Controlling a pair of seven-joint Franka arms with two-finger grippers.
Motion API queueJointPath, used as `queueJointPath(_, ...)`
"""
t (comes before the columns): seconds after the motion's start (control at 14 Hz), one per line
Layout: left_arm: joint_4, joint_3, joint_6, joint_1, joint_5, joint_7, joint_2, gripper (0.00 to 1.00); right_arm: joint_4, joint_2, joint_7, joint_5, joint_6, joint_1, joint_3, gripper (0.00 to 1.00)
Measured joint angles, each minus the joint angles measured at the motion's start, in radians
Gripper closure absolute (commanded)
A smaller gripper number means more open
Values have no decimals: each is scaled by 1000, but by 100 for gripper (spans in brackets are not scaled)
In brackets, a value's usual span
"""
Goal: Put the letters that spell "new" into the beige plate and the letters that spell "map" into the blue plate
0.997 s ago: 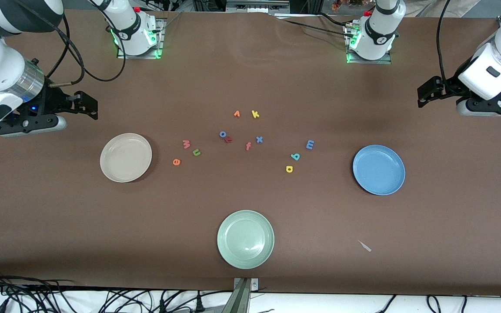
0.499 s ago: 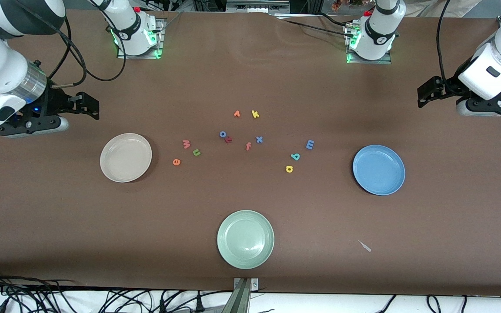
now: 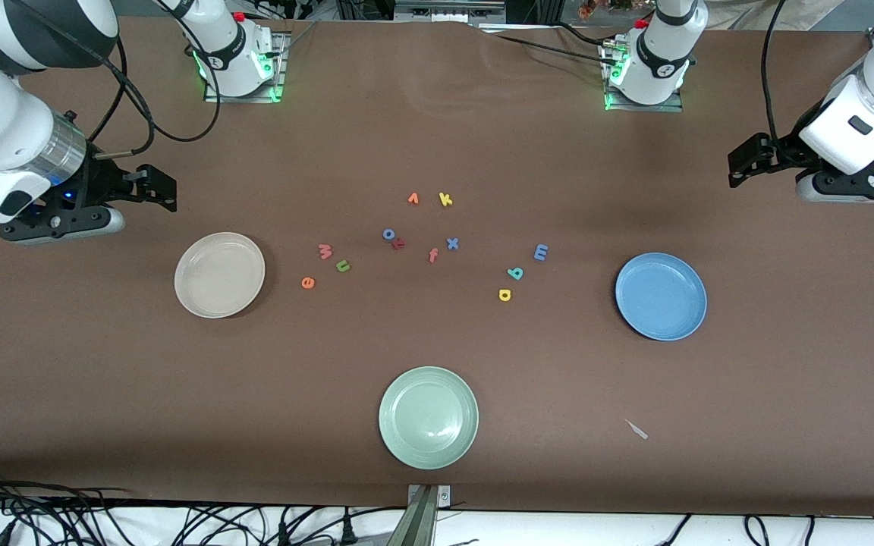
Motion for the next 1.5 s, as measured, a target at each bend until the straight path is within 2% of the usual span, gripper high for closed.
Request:
queueJointPath(0.64, -1, -16, -8, -21, -13, 2, 34, 0, -17, 9, 3, 6, 40, 8, 5, 0)
queueJointPath(0.85, 3, -29, 5, -80, -32, 2, 133, 0, -65, 35, 53, 10, 136, 49, 11, 0)
queueJointPath(1.07, 55, -49, 56, -129, -40, 2, 286, 0, -80, 104, 112, 10, 231, 107, 14, 0)
queueJointPath(1.21, 67, -77, 115, -140, -40, 2, 353, 0, -85, 158, 143, 10, 295, 136, 14, 0)
queueJointPath(1.35, 45, -106, 196, -143, -40, 2, 395, 0, -94, 214, 159, 10, 362, 151, 14, 0)
queueJointPath(1.5, -33, -131, 328, -146, -40, 2, 414, 0, -122, 255, 159, 10, 446, 152, 14, 0)
